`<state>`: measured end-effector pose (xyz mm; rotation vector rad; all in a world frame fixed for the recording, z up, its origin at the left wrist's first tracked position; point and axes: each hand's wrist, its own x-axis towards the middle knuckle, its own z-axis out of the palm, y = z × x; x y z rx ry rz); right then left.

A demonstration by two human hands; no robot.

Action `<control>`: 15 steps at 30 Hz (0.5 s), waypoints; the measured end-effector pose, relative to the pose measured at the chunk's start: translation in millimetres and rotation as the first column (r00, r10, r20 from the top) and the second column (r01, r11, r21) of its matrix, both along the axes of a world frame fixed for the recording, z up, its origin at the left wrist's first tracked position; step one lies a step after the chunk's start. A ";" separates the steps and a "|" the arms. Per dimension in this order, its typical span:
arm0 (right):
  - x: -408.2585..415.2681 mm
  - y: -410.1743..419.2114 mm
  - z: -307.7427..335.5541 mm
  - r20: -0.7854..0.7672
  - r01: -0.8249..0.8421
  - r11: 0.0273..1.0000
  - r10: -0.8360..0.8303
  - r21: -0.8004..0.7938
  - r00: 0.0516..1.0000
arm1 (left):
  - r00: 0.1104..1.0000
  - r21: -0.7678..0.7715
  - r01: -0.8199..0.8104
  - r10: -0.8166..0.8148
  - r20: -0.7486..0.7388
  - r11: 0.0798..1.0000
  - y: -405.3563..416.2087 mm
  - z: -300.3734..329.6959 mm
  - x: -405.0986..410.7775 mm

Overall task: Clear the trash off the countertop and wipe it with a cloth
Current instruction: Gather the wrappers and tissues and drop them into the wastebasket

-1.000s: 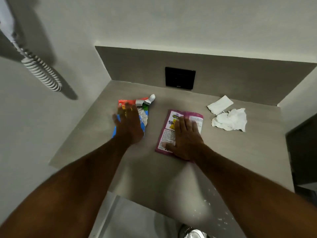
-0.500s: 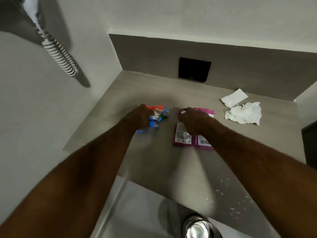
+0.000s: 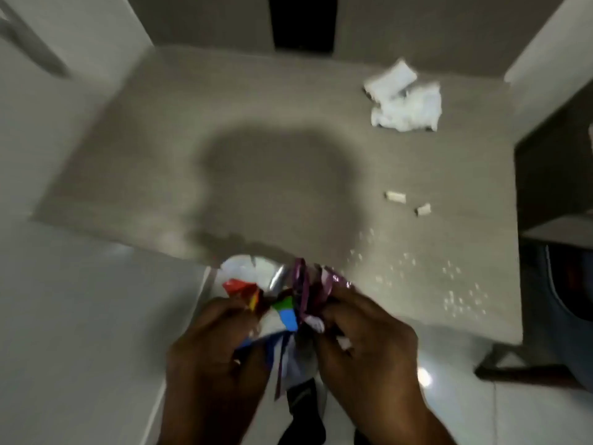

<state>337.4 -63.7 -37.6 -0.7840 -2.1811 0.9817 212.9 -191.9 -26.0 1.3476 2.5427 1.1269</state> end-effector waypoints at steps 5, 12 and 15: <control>88.0 -29.5 -139.6 0.388 0.143 0.963 -0.045 -0.227 0.920 | 0.731 -0.411 -0.130 0.368 0.575 0.902 -0.2 -135.5 92.3; 106.0 -12.0 -356.2 0.801 0.404 0.844 0.049 -0.353 0.597 | 0.729 -0.815 0.179 0.482 0.486 0.551 48.9 -375.8 122.0; 112.0 -9.4 -416.6 0.827 0.498 0.745 0.127 -0.444 0.547 | 0.656 -0.795 0.306 0.489 0.574 0.523 56.4 -445.2 134.9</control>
